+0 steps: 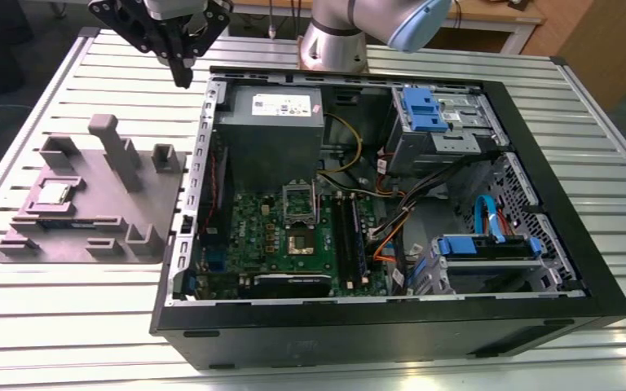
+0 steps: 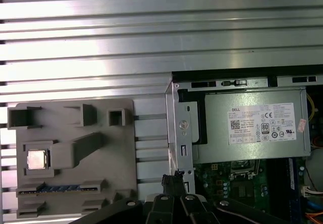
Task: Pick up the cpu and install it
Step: 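Reach for the cpu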
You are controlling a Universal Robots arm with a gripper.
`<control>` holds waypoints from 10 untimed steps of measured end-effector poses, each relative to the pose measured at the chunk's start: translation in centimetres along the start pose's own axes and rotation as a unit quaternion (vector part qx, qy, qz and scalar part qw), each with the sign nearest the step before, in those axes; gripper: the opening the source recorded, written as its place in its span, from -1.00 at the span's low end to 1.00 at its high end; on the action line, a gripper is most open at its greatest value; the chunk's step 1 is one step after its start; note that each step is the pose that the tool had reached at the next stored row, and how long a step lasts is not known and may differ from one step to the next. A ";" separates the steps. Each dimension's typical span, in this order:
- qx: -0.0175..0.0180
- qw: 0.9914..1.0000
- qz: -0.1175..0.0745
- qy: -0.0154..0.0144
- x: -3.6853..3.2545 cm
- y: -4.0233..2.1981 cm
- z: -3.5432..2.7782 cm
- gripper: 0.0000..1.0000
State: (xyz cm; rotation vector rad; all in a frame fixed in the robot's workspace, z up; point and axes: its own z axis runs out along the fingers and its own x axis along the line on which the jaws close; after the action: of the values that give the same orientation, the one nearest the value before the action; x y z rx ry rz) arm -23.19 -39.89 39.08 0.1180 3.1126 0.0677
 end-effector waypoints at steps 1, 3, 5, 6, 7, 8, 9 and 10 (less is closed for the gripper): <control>0.000 1.000 0.000 0.000 0.03 0.00 0.00 -0.80; 0.000 1.000 0.000 0.000 0.08 -0.01 0.00 -0.80; 0.000 1.000 0.000 0.000 0.13 -0.01 0.00 -0.80; 0.000 1.000 0.000 0.000 0.15 -0.01 0.00 -0.80; 0.000 1.000 0.000 0.000 0.17 -0.01 -0.01 -0.80; 0.000 1.000 0.000 0.000 0.28 -0.02 -0.01 -0.80; 0.000 1.000 0.000 0.000 0.75 -0.06 -0.02 -0.80; 0.000 1.000 0.000 0.000 0.77 -0.06 -0.02 -0.80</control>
State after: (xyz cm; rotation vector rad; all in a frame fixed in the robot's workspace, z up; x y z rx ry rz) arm -23.96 -39.89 39.08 0.1179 3.1126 0.0676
